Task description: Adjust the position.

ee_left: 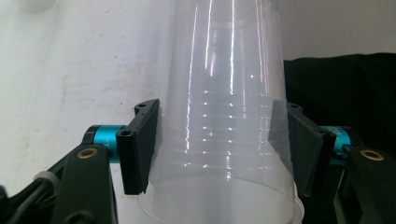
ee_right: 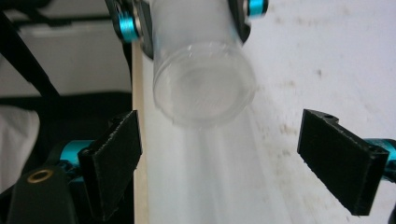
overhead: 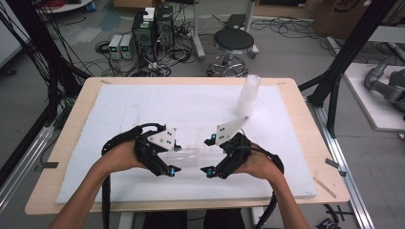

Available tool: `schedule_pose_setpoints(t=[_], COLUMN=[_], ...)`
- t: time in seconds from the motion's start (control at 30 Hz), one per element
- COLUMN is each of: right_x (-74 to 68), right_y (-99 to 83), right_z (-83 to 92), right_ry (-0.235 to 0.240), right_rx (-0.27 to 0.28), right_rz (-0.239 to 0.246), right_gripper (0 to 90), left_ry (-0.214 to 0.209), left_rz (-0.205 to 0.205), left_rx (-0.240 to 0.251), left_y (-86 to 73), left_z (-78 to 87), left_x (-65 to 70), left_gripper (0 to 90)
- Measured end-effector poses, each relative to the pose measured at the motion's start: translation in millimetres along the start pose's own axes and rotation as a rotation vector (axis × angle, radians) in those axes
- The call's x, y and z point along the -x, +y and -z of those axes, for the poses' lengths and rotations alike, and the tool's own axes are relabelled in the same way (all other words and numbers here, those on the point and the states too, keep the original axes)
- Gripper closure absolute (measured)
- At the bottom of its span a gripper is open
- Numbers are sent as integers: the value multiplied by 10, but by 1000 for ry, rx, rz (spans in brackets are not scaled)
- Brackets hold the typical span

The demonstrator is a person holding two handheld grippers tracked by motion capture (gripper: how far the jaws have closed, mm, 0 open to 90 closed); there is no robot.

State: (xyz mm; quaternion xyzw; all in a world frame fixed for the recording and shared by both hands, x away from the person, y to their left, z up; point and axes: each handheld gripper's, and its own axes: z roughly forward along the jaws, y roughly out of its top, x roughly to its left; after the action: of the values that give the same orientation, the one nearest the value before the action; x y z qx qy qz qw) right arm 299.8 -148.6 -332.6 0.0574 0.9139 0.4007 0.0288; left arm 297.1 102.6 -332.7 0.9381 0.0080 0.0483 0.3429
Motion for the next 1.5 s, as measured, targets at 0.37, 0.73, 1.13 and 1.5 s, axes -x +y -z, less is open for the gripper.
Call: schedule_pose_setpoints(t=[0.37,0.73,1.13,1.5], right_x=[17,14,-19,-19], right_y=[19,43,158,171], right_z=[-12,-64,-198,-207], right_ry=[-7,10,42,49], right_rx=[-77,-84,-91,-103], right_rz=[0,5,34,51], right_gripper=[138,138,145,410], left_ry=[-2,-16,-31,-43], left_rz=[12,13,6,-5], left_rx=[-31,-48,-42,-47], left_y=[51,103,202,224], left_z=[9,-58,-117,-135], left_x=[-24,-27,-26,-30], left_gripper=[347,347,346,348])
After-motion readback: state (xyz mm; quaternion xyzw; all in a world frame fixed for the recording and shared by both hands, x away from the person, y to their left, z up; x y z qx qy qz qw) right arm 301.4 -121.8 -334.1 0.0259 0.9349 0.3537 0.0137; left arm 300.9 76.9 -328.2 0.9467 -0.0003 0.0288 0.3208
